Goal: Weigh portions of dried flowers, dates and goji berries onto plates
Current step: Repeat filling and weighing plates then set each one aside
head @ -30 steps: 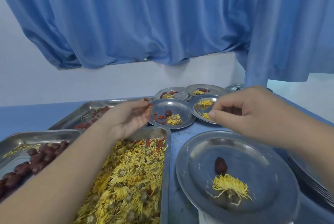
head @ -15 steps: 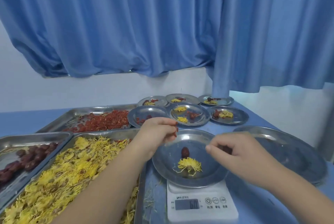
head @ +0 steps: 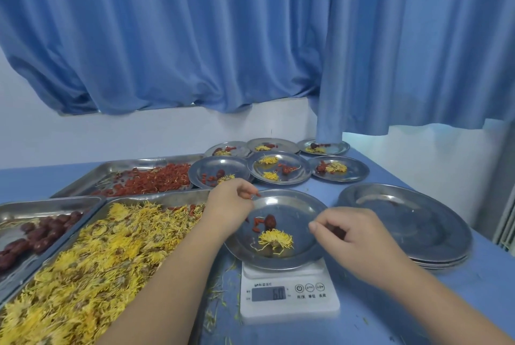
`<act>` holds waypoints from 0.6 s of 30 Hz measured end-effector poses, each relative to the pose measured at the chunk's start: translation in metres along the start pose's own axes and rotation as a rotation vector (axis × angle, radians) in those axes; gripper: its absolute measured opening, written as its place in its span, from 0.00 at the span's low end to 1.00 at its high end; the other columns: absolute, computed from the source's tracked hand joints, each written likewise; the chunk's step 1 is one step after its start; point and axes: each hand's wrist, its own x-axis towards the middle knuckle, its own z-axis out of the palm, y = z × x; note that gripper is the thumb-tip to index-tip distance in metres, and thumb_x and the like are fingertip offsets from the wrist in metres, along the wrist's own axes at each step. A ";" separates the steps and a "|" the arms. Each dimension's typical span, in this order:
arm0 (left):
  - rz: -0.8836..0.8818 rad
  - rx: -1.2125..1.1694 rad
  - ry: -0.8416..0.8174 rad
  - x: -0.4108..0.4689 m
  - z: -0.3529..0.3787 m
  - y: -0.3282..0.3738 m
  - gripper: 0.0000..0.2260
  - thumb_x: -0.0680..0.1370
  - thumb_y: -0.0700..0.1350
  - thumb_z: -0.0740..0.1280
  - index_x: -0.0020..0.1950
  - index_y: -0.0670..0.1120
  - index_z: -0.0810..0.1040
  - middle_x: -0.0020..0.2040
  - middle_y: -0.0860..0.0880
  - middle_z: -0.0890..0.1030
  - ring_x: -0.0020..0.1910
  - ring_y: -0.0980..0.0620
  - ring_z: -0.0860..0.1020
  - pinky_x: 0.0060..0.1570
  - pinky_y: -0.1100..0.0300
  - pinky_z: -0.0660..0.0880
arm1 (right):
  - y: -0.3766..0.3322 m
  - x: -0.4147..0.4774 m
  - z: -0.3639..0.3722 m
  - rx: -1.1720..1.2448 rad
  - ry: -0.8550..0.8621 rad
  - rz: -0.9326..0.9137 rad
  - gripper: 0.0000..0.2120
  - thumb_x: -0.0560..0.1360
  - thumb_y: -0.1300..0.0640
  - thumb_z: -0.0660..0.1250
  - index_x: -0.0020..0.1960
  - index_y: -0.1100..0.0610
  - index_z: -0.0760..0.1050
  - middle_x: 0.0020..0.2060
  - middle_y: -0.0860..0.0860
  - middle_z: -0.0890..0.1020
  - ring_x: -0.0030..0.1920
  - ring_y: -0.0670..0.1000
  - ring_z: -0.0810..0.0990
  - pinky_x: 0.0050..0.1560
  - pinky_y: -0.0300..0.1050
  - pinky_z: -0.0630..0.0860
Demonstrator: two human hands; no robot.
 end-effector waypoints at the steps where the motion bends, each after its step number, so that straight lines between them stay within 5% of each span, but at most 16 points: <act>1: -0.004 0.002 0.007 0.000 0.000 -0.001 0.11 0.75 0.37 0.69 0.45 0.55 0.79 0.46 0.54 0.80 0.46 0.59 0.77 0.36 0.69 0.69 | 0.001 0.000 0.000 -0.004 -0.003 0.004 0.13 0.75 0.48 0.64 0.34 0.51 0.75 0.30 0.44 0.77 0.33 0.46 0.75 0.32 0.33 0.67; 7: -0.034 0.040 0.037 0.002 0.003 -0.001 0.04 0.73 0.46 0.74 0.43 0.50 0.79 0.41 0.51 0.82 0.43 0.54 0.80 0.43 0.61 0.76 | 0.004 -0.001 0.001 -0.015 -0.011 0.025 0.14 0.74 0.47 0.63 0.34 0.52 0.76 0.29 0.46 0.77 0.34 0.48 0.75 0.33 0.42 0.72; 14: -0.048 0.081 0.045 -0.003 0.001 0.002 0.17 0.79 0.52 0.64 0.37 0.41 0.76 0.34 0.47 0.80 0.38 0.49 0.79 0.37 0.59 0.72 | 0.006 -0.001 0.001 -0.027 -0.024 0.041 0.14 0.75 0.48 0.63 0.33 0.53 0.75 0.30 0.48 0.76 0.33 0.49 0.74 0.33 0.43 0.71; 18: -0.125 -0.091 0.022 -0.010 -0.007 0.008 0.17 0.79 0.53 0.62 0.44 0.40 0.80 0.39 0.44 0.79 0.40 0.48 0.78 0.49 0.48 0.78 | 0.005 -0.001 -0.001 -0.043 -0.028 0.083 0.15 0.74 0.46 0.62 0.33 0.52 0.75 0.29 0.47 0.76 0.33 0.48 0.74 0.33 0.46 0.73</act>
